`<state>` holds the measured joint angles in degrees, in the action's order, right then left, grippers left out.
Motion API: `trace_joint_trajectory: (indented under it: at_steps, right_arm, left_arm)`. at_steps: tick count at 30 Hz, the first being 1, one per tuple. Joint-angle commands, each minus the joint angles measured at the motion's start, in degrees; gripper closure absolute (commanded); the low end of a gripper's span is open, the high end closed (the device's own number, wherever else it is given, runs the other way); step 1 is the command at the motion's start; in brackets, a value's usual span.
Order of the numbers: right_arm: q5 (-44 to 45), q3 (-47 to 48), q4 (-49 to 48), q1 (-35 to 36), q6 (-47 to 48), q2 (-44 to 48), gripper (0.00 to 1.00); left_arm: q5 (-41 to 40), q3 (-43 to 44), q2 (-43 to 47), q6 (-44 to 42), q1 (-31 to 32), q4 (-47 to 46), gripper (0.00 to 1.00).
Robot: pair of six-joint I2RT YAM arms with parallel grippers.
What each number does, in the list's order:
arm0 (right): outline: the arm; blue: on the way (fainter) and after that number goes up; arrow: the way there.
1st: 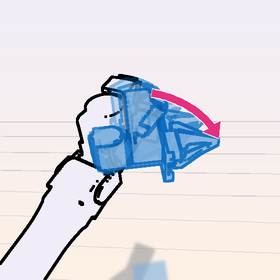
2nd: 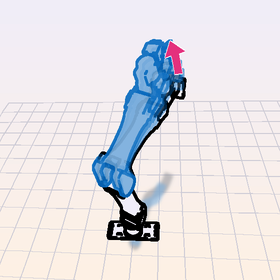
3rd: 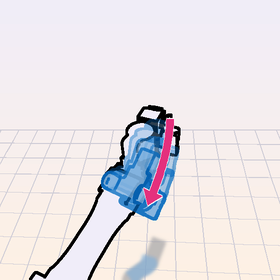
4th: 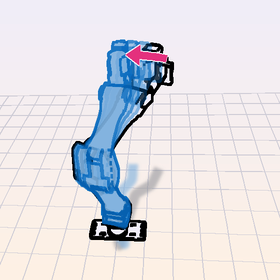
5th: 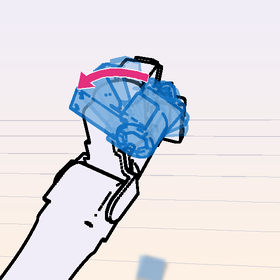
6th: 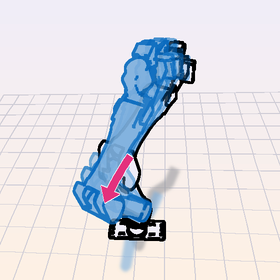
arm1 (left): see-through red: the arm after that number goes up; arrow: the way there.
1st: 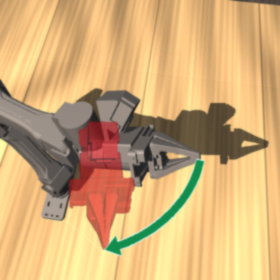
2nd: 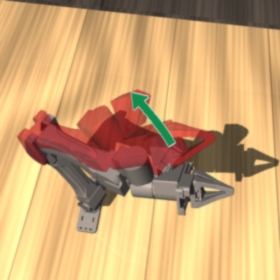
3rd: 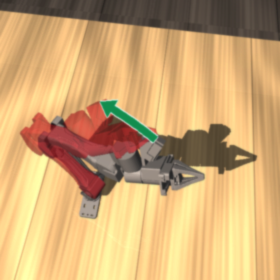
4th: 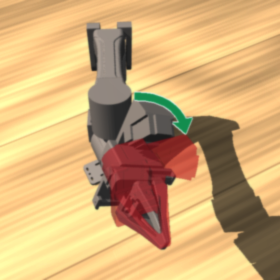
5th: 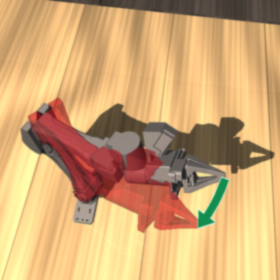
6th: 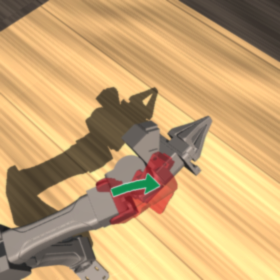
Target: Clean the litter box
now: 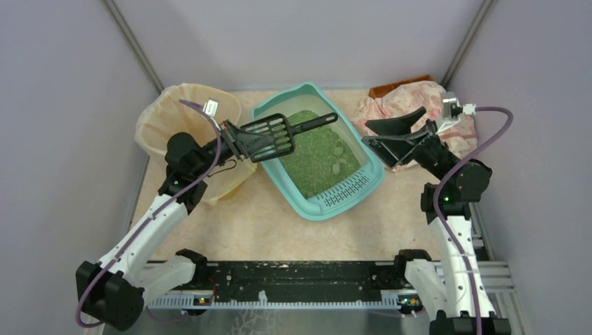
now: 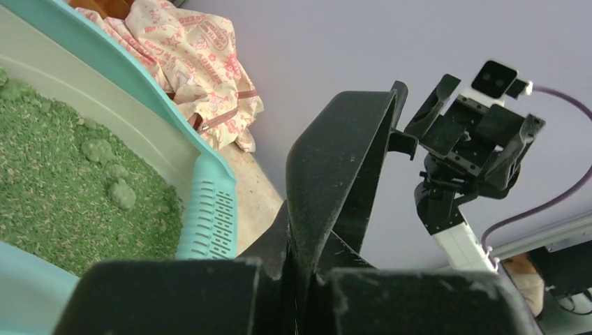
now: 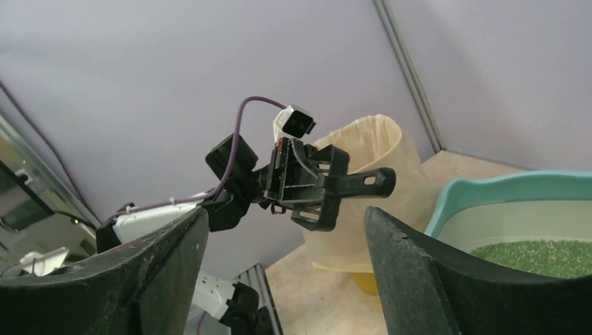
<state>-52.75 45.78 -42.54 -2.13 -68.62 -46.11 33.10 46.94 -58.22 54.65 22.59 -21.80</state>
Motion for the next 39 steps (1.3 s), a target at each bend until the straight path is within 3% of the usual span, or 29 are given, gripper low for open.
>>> trace_joint_trajectory:
  at_steps: [1,13,23,31,34,39]
  right_arm:
    - [1.6,0.4,7.8,4.0,7.8,-0.6,0.16]
    - [9.4,4.4,13.1,17.4,17.6,-6.5,0.19]
    - [9.6,6.6,11.1,21.2,17.4,-8.6,0.24]
    - [9.8,6.7,5.4,22.3,15.0,-11.8,0.25]
    - [9.6,6.8,2.7,22.8,13.8,-13.1,0.3]
    - [9.9,6.2,2.5,23.5,13.6,-13.1,0.5]
  left_arm:
    - [-2.4,-2.7,2.6,5.0,1.1,-10.1,1.0]
    - [-0.7,-1.2,0.7,6.2,4.7,-12.0,1.0]
    - [-3.1,-1.1,0.7,4.4,5.9,-7.1,1.0]
    - [-2.4,-0.8,-2.2,5.3,8.0,-9.7,1.0]
    - [-3.4,-1.7,-2.4,5.8,9.4,-10.8,1.0]
    - [-5.2,-2.5,-1.4,5.5,9.6,-11.0,1.0]
